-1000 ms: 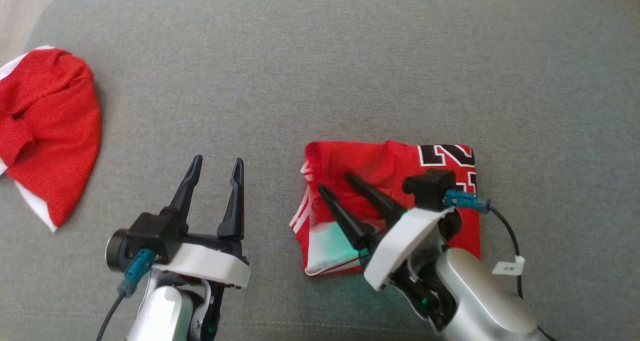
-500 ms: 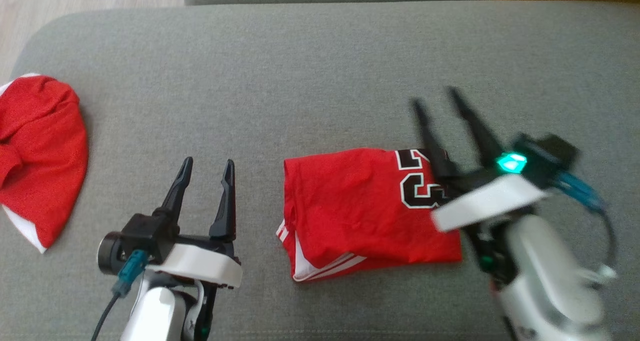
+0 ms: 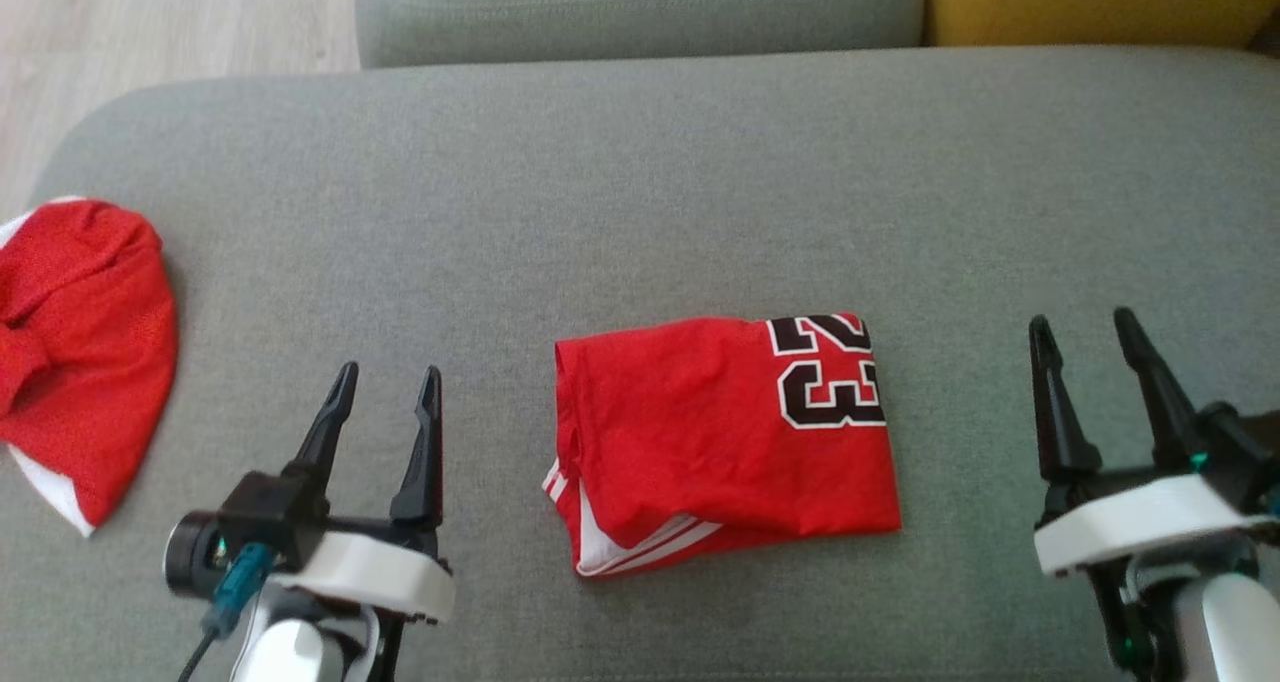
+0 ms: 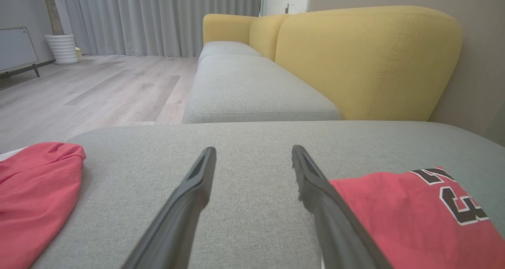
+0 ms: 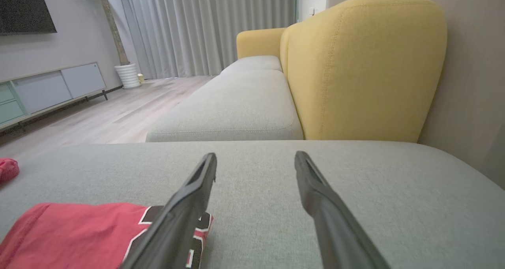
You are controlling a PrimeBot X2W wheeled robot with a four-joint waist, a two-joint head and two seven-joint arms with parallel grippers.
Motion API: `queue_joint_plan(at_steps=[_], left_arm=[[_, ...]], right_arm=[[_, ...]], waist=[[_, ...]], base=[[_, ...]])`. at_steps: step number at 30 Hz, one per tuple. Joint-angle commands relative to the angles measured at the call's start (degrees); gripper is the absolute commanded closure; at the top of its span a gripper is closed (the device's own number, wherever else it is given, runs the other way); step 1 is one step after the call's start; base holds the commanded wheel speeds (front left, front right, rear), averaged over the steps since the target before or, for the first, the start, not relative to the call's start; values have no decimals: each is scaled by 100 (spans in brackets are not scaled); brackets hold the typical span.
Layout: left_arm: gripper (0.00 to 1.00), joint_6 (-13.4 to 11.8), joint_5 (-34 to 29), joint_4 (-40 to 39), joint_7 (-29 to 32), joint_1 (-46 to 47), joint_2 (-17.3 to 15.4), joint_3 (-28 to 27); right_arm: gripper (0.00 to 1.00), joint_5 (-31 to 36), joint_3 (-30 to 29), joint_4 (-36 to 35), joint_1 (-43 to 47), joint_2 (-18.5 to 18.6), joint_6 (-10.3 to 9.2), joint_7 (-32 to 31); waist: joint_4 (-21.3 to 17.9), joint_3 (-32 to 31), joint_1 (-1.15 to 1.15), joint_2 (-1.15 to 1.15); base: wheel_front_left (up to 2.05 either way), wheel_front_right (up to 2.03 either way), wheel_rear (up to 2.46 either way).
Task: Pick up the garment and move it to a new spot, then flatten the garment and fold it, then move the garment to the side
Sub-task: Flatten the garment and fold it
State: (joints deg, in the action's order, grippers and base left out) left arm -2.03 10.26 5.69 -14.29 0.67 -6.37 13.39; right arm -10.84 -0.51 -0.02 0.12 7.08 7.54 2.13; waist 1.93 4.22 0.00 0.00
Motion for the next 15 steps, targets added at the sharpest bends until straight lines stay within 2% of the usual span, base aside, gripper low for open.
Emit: queue_joint_plan(at_steps=[1, 15], left_arm=[[0, -44, 6, -237, -45, 79, -110, -235], [0, -153, 31, -481, 141, -478, -233, -178]], right_arm=[[0, 40, 77, -266, -41, 2, -5, -49], [0, 95, -22, -481, 648, -130, -5, -273]], waist=[[-24, -116, 0, 0], [-29, -551, 0, 0]], base=[[0, 0, 0], [0, 0, 0]])
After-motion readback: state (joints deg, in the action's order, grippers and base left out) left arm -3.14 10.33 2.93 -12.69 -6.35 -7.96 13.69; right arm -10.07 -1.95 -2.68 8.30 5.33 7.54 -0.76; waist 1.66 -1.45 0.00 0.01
